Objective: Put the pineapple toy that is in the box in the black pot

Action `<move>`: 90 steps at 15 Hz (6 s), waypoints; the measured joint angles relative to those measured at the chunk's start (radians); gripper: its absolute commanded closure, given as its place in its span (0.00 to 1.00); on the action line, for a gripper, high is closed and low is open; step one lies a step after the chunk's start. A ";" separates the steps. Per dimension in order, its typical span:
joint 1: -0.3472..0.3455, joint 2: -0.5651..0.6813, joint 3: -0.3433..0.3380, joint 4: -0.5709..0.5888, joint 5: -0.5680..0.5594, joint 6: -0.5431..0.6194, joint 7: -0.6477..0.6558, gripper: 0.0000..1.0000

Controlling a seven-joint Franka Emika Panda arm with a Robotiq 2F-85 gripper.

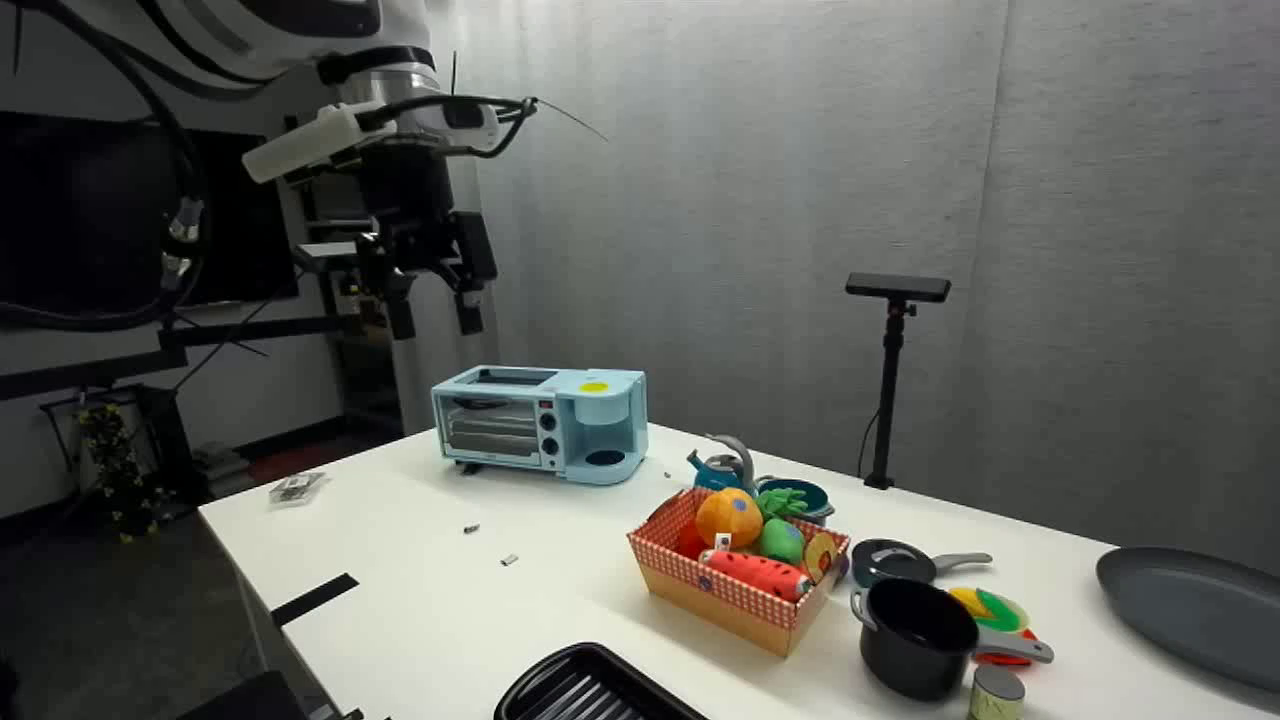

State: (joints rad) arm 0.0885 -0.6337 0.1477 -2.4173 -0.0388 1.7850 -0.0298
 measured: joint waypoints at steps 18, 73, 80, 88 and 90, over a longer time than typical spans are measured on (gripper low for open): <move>0.000 0.003 0.000 0.000 0.000 0.000 0.000 0.00; -0.016 0.128 -0.111 0.148 -0.009 0.004 -0.053 0.00; -0.062 0.172 -0.176 0.194 -0.028 0.004 -0.086 0.00; -0.073 0.263 -0.189 0.258 -0.086 0.011 -0.162 0.00; -0.073 0.265 -0.189 0.256 -0.083 0.011 -0.162 0.00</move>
State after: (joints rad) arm 0.0157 -0.3689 -0.0409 -2.1610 -0.1214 1.7957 -0.1916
